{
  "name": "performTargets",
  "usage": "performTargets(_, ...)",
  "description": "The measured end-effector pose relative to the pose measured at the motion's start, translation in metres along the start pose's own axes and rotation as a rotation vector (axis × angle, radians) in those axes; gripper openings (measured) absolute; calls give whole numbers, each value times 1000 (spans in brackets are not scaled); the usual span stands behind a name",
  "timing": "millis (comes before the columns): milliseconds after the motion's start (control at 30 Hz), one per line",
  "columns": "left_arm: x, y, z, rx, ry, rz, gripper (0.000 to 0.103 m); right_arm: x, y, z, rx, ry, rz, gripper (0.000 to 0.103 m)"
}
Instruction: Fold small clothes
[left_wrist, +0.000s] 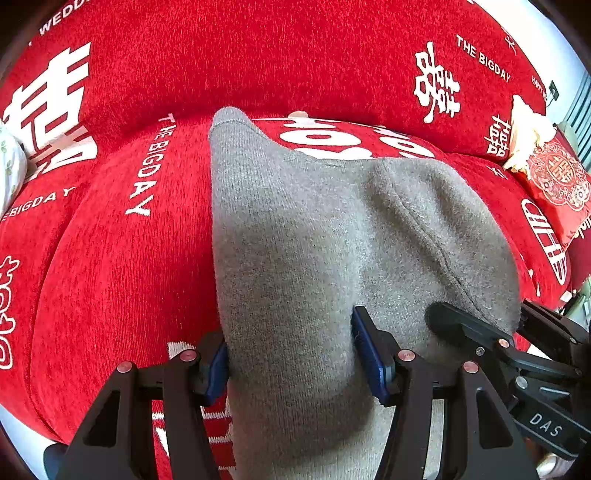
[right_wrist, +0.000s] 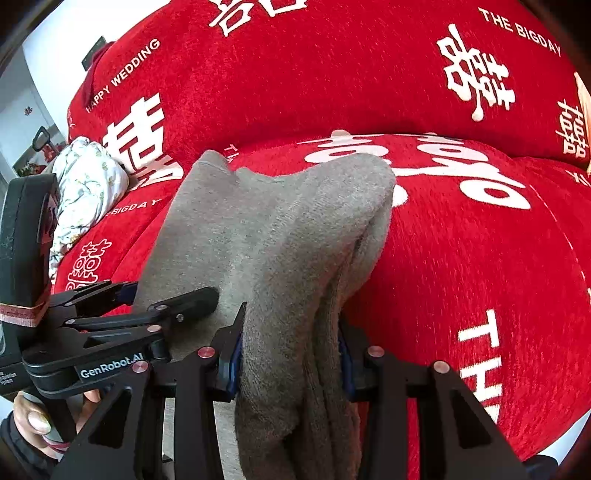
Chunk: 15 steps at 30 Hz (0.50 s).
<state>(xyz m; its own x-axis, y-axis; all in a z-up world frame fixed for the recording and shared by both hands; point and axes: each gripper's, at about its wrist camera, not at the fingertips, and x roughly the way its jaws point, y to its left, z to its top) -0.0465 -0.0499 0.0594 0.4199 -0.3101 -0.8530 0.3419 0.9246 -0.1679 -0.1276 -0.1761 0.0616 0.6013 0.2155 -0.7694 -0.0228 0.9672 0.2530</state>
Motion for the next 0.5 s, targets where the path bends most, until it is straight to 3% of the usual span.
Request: performTargets(500, 2, 1, -7, 10, -14, -7, 64, 11, -20, -3, 30, 38, 42, 45)
